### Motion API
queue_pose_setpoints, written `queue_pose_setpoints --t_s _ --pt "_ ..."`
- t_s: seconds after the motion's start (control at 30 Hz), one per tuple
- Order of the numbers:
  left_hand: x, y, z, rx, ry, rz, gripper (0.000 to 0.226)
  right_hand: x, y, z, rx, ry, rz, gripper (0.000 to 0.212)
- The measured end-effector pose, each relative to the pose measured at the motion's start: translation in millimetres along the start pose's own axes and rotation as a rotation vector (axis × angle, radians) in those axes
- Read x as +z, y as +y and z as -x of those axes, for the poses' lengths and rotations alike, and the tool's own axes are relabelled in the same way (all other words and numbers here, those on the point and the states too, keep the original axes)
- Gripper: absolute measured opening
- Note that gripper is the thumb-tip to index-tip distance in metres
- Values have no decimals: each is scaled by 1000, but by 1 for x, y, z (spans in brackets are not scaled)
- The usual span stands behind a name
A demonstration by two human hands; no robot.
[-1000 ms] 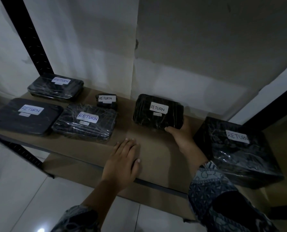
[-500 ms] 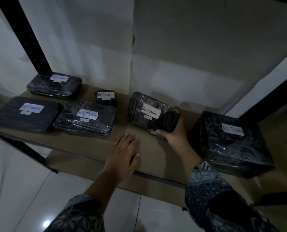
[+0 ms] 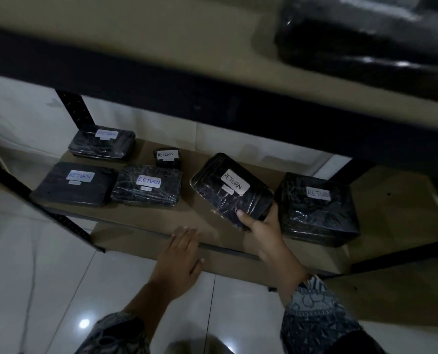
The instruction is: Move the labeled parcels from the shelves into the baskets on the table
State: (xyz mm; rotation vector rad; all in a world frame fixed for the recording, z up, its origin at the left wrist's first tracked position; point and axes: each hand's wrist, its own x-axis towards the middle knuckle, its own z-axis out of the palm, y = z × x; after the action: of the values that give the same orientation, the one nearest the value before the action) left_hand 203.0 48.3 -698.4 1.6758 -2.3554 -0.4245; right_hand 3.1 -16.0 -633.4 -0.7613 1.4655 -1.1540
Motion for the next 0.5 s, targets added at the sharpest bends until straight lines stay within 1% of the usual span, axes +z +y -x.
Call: queue_pose_setpoints --t_s 0.1,0.23,0.4,0.5 --pt "-31 17 12 61 1 23 55 -17 -23 40 35 -20 -21 86" --pt "-70 49 16 192 5 53 54 -52 -54 84 82 -20 -78 81" --pt "-93 102 2 316 -9 85 53 -109 -88 130 28 103 -107 66" --pt "-99 144 -5 369 -13 78 55 -155 -100 157 -11 160 -137 67"
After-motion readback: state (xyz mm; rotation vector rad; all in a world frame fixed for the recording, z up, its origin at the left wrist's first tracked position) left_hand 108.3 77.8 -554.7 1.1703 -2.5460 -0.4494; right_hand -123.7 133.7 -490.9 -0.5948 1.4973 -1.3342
